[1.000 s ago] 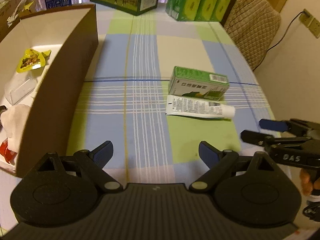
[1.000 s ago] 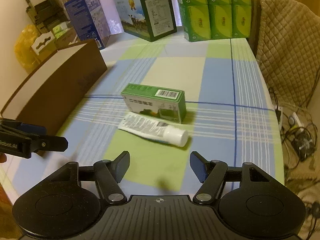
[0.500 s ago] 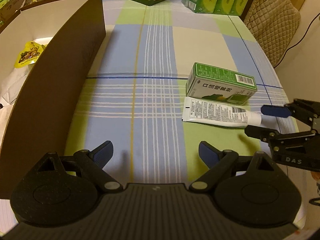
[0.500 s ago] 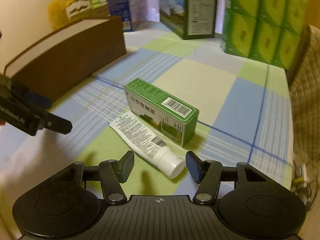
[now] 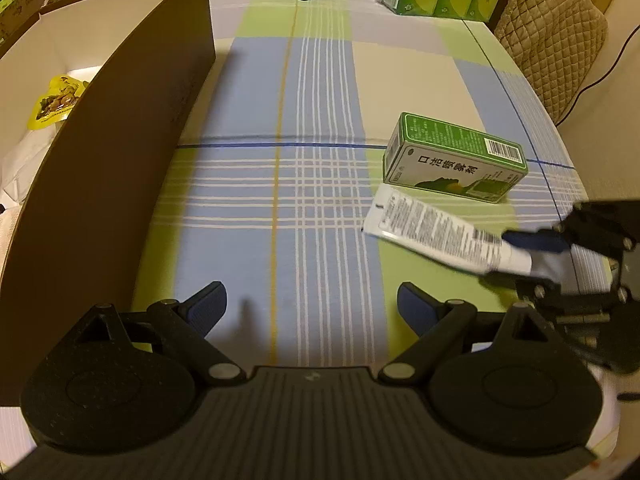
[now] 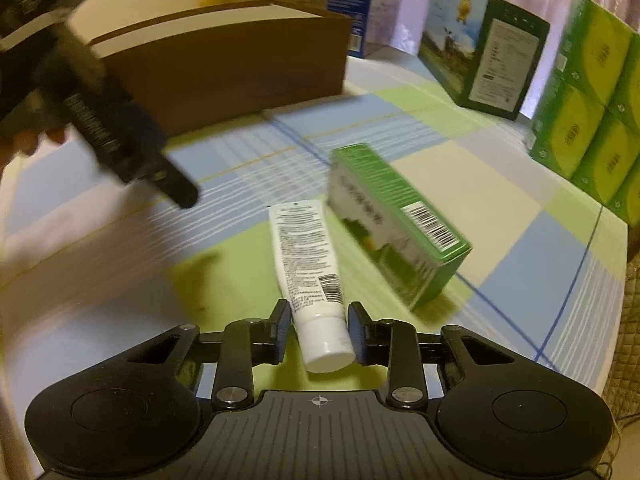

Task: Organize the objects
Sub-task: 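Grasp the white tube with the right tool, then grasp the green medicine box with the left tool while the right tool holds the tube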

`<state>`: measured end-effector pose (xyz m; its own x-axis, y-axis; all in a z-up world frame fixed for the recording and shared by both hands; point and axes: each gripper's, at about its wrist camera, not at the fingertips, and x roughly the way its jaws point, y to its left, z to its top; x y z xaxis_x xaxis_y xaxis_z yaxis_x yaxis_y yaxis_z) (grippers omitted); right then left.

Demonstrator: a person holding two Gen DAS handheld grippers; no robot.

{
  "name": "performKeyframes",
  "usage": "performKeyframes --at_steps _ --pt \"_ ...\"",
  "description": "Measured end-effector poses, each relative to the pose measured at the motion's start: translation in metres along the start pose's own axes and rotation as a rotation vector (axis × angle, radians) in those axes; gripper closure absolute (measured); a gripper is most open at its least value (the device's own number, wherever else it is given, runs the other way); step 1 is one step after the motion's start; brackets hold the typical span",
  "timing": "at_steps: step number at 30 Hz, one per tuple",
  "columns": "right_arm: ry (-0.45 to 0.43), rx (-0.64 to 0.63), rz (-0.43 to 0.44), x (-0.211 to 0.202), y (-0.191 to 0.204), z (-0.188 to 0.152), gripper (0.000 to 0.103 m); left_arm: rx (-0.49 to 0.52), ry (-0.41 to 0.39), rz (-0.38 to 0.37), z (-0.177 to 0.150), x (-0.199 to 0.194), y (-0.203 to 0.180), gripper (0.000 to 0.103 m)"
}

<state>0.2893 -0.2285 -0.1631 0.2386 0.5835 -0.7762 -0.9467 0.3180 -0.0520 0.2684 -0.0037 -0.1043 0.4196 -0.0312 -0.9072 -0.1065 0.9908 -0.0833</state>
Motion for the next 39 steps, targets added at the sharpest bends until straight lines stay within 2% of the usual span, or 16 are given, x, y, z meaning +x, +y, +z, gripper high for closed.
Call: performKeyframes --at_steps 4,8,12,17,24,28,33,39 --pt "-0.002 0.05 -0.004 -0.013 0.009 -0.016 0.076 0.019 0.0 -0.012 0.001 0.0 -0.002 0.013" --pt "0.005 0.132 -0.054 -0.032 0.014 -0.033 0.076 0.043 0.001 -0.024 0.002 0.002 -0.007 0.013" --pt "0.022 0.223 -0.148 -0.053 0.015 -0.052 0.076 0.091 -0.001 -0.041 0.005 0.005 -0.016 0.013" --pt "0.035 0.373 -0.305 -0.07 0.005 -0.069 0.076 0.183 -0.028 -0.062 0.016 0.007 -0.032 0.013" --pt "0.028 0.521 -0.456 -0.073 -0.012 -0.067 0.076 0.335 -0.102 -0.075 0.046 0.012 -0.052 0.013" --pt "0.038 0.593 -0.479 -0.068 -0.027 -0.063 0.076 0.445 -0.136 -0.107 0.062 0.017 -0.066 0.013" --pt "0.058 0.613 -0.488 -0.064 -0.034 -0.064 0.074 0.558 -0.165 -0.135 0.075 0.033 -0.081 0.013" --pt "0.053 0.688 -0.464 -0.064 -0.044 -0.068 0.066 0.655 -0.144 -0.197 0.082 0.049 -0.095 0.013"
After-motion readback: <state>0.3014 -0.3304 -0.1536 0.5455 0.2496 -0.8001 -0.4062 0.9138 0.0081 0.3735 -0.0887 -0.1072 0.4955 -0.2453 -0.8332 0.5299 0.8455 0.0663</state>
